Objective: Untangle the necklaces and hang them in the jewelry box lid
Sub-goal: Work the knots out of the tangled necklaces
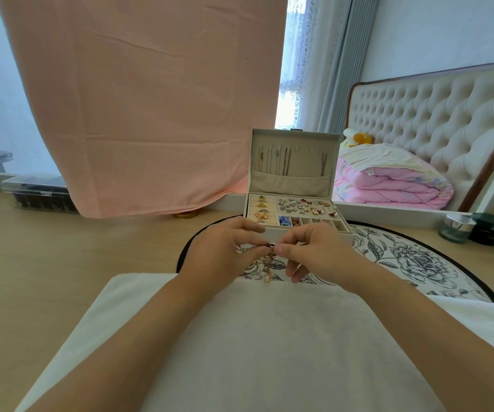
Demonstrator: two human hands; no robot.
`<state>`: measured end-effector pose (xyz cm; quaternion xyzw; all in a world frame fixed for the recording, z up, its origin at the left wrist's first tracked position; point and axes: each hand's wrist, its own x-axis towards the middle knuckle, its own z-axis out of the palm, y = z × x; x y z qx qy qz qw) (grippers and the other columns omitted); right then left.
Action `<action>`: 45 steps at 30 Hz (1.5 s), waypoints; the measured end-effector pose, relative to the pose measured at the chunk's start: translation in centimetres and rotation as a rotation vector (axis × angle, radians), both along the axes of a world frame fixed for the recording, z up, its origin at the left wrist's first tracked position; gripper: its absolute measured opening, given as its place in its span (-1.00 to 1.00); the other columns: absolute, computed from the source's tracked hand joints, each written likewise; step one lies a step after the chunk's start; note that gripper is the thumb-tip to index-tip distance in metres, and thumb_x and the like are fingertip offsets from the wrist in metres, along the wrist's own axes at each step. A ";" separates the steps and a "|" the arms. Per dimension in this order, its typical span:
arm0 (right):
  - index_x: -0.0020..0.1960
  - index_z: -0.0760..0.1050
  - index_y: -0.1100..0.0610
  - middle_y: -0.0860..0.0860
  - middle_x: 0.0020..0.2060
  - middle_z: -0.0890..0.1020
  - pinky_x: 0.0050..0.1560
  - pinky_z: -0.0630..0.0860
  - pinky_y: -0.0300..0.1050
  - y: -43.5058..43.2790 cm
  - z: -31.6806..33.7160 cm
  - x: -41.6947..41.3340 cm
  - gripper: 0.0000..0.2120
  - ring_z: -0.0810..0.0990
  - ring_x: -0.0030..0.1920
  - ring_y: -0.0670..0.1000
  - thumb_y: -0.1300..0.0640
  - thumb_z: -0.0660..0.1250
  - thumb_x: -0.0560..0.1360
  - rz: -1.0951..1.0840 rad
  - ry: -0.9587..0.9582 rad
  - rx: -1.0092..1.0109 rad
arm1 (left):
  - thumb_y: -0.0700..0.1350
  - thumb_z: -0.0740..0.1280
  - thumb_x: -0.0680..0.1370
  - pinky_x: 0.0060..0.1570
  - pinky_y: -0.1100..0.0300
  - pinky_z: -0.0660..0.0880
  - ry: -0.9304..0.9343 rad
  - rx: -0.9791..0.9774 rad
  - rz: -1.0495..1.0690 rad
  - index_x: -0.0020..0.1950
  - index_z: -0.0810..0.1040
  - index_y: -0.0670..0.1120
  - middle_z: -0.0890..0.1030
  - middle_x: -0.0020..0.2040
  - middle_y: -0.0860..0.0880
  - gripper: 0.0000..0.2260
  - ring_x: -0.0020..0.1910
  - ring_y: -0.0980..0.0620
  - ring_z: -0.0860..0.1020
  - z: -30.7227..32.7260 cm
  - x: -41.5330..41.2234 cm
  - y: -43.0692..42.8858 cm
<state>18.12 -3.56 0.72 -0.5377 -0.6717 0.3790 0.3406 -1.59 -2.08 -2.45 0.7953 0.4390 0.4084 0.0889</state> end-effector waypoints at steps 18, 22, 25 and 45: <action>-0.15 0.61 -0.05 -0.20 -0.48 0.61 -0.34 0.56 -0.21 0.0 -0.5 -0.6 -0.88 0.57 -0.47 -0.18 0.04 0.40 0.57 -0.020 -0.282 0.187 | 0.06 0.38 0.54 -0.15 0.29 0.45 0.074 -0.118 0.084 -0.06 0.67 0.17 0.62 -0.02 0.25 -0.93 -0.08 0.25 0.53 0.1 0.8 -0.1; -0.24 0.59 -0.11 -0.30 -0.37 0.60 -0.26 0.55 -0.13 0.1 -0.4 -0.4 -0.86 0.58 -0.37 -0.18 -0.01 0.45 0.49 0.035 -0.479 0.267 | 0.01 0.30 0.59 -0.34 0.29 0.25 0.086 -0.214 0.027 -0.03 0.53 0.12 0.53 -0.22 0.20 -0.97 -0.35 0.29 0.42 -0.5 1.1 -0.3; -0.23 0.61 -0.09 -0.14 -0.26 0.66 -0.20 0.64 0.06 0.1 -0.4 0.2 -0.86 0.66 -0.35 -0.01 0.02 0.47 0.50 0.064 -0.393 0.229 | 0.00 0.26 0.64 -0.34 0.33 0.23 0.142 -0.188 0.019 0.03 0.48 0.11 0.50 -0.20 0.21 -0.98 -0.33 0.33 0.42 -0.6 1.0 -0.2; -0.14 0.64 0.04 -0.12 -0.42 0.63 -0.22 0.63 -0.04 0.3 -0.3 0.6 -0.90 0.63 -0.42 -0.03 0.16 0.42 0.54 -0.004 -0.150 0.287 | -0.01 0.37 0.60 -0.02 0.15 0.55 -0.314 -0.450 -0.188 0.01 0.67 0.16 0.69 -0.09 0.11 -0.90 -0.13 0.16 0.62 -0.6 1.3 -0.5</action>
